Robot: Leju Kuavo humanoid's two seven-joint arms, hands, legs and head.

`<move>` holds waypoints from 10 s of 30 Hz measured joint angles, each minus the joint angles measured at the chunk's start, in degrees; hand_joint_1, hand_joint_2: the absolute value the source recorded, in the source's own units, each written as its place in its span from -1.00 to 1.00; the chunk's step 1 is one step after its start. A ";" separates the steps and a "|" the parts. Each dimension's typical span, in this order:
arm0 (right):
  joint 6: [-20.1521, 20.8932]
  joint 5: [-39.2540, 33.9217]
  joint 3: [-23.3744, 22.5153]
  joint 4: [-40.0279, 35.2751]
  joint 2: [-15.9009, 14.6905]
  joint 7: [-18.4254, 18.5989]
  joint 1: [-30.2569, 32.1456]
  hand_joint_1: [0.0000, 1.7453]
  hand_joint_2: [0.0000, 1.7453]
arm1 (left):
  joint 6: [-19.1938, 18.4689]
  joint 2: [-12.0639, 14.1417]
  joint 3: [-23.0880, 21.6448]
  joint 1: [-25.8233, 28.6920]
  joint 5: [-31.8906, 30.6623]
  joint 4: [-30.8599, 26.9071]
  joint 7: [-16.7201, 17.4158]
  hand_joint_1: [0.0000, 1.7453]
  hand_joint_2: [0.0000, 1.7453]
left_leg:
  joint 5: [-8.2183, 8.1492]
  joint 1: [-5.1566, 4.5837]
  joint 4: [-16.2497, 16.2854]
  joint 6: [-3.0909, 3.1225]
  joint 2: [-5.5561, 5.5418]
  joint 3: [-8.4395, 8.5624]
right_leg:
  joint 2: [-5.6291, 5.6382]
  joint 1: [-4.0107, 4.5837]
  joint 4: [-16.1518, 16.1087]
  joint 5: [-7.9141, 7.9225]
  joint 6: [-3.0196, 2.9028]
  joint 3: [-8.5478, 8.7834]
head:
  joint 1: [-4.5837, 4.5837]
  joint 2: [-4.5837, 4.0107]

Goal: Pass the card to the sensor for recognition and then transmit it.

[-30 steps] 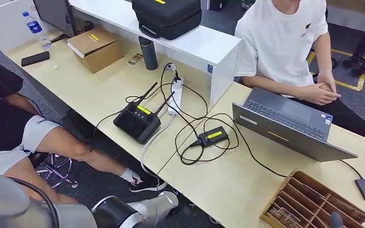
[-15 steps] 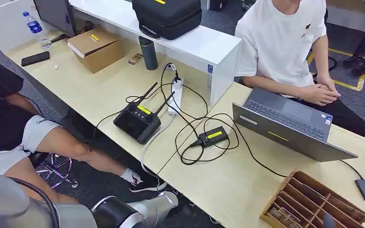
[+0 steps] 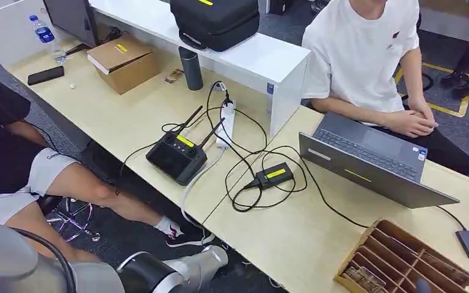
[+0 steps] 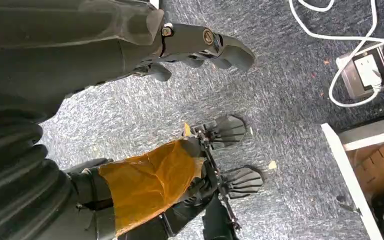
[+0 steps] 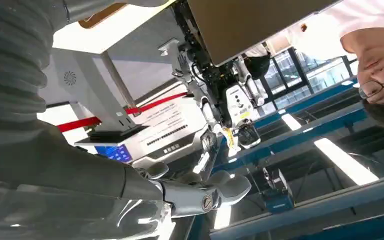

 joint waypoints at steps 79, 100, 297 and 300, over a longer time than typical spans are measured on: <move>2.31 0.64 0.02 -7.85 -3.74 -0.28 7.32 -1.00 1.00 | -0.68 1.11 3.45 1.10 -2.38 0.00 -1.22 -1.00 1.00 | 0.00 -0.01 -0.02 0.00 -0.02 0.10 | -0.04 0.00 -0.01 -0.01 -0.01 0.12 | 0.00 0.00; 8.26 -4.55 0.22 -10.82 -6.62 0.59 17.17 -1.00 1.00 | -1.11 2.64 6.65 2.85 -2.36 -0.02 -2.60 -1.00 1.00 | -0.05 -0.01 -0.06 0.01 -0.02 0.11 | -0.08 0.00 -0.03 -0.09 -0.02 0.12 | 0.00 0.00; 0.83 -0.46 3.19 -8.07 -5.07 0.39 14.25 -1.00 1.00 | -2.14 0.90 11.52 1.18 -11.41 -0.04 -2.95 -1.00 1.00 | -0.04 -0.02 -0.06 0.01 -0.02 0.21 | -0.08 -0.01 -0.03 -0.09 -0.02 0.23 | 0.00 0.00; 0.57 1.58 2.34 -8.04 -5.40 1.62 14.52 -1.00 1.00 | -2.30 1.01 11.69 1.26 -11.41 -0.02 -2.95 -1.00 1.00 | -0.04 -0.02 -0.06 0.01 -0.02 0.21 | -0.07 0.00 -0.03 -0.09 -0.03 0.22 | 0.00 0.00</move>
